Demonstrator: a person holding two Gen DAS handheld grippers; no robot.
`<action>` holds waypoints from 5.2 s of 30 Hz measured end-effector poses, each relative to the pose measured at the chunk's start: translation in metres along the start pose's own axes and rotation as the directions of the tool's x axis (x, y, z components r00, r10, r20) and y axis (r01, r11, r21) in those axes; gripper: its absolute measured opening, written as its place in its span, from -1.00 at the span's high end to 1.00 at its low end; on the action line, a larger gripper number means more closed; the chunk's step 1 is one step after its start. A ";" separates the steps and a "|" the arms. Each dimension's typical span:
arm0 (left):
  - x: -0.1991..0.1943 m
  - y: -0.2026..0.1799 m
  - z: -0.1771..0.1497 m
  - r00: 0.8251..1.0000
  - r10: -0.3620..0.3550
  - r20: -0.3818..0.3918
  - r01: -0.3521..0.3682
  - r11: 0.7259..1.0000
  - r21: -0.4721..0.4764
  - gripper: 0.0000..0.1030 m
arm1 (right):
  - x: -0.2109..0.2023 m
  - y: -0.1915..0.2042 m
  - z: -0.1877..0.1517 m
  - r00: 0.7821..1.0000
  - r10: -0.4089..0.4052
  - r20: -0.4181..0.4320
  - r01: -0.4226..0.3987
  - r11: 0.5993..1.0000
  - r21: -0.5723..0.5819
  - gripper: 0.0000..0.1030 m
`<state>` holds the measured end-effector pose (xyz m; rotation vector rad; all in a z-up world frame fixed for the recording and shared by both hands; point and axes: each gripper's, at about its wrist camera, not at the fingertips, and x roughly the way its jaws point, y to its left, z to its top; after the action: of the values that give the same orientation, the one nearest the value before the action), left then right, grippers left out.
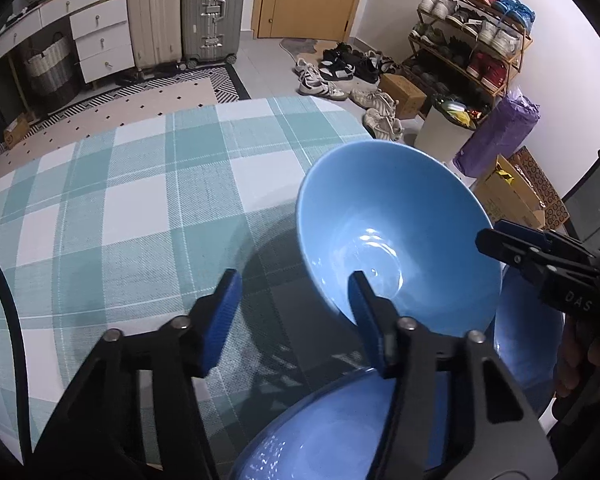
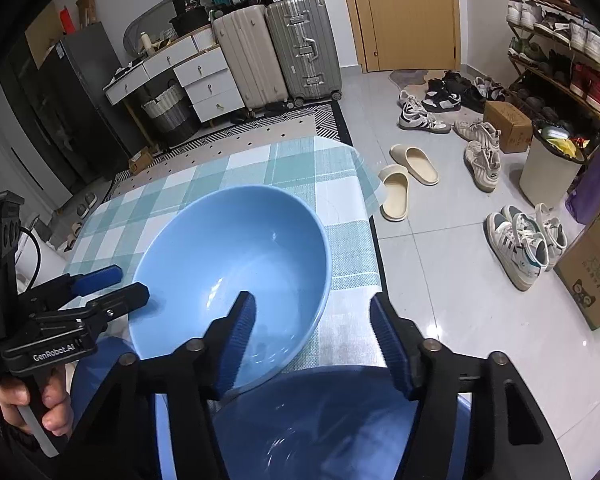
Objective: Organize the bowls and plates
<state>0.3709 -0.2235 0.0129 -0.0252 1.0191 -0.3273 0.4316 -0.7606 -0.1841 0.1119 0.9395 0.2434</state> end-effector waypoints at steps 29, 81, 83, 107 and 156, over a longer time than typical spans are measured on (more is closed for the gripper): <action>0.002 -0.009 0.002 1.000 -0.026 0.005 0.026 1.000 -0.001 0.66 | 0.004 0.015 -0.003 0.998 -0.056 0.022 0.057 0.997 -0.047 0.71; -0.131 -0.040 -0.015 0.981 -0.055 0.186 0.049 0.998 0.036 0.65 | -0.116 0.044 -0.006 0.974 -0.028 0.223 0.047 0.996 -0.080 0.70; -0.136 -0.041 -0.017 0.980 -0.055 0.190 0.049 0.998 0.037 0.66 | -0.120 0.045 -0.007 0.973 -0.024 0.229 0.044 0.996 -0.082 0.70; -0.208 -0.057 -0.068 0.972 -0.025 0.234 0.013 0.999 0.053 0.65 | -0.161 0.060 -0.047 0.962 0.036 0.271 -0.009 0.995 -0.101 0.70; -0.163 -0.009 -0.134 0.990 -0.015 0.138 0.006 0.998 0.066 0.65 | -0.131 0.092 -0.110 0.970 0.093 0.223 -0.075 0.993 -0.087 0.69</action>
<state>0.1783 -0.1692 0.0792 0.0055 0.8706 -0.3634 0.2540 -0.7060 -0.1278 0.1056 0.6972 0.3384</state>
